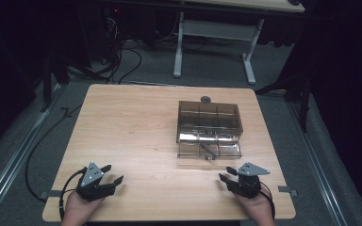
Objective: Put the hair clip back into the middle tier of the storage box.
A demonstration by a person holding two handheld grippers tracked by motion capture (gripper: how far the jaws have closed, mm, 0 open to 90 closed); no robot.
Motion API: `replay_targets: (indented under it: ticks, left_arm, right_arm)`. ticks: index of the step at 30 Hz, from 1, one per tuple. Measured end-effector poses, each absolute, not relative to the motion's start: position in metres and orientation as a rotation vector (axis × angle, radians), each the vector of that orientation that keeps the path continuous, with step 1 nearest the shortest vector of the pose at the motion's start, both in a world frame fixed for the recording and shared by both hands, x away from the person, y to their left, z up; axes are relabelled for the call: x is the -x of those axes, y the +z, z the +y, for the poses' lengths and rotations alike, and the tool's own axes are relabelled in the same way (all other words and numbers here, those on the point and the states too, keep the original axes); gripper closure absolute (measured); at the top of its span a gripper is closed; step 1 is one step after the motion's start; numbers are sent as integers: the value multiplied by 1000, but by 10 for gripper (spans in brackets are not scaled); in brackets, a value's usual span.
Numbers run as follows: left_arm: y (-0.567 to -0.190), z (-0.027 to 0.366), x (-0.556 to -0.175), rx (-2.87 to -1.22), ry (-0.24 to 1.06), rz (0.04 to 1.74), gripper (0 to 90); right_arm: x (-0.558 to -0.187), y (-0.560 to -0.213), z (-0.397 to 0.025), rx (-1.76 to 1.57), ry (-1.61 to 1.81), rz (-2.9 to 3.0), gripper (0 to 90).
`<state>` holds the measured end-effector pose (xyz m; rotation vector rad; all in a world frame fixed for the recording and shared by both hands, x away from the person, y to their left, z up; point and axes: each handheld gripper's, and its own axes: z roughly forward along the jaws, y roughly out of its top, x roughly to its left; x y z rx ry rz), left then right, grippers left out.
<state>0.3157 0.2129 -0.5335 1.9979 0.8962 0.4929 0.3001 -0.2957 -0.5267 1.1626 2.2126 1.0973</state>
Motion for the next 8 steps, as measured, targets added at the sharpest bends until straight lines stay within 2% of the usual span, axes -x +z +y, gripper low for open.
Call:
replay_targets:
  ticks: [8]
  left_arm:
    - [-534,212,-316,-2005,500,904,353]
  right_arm:
    - [-301,-528,-298,-1189,1115,2207,539]
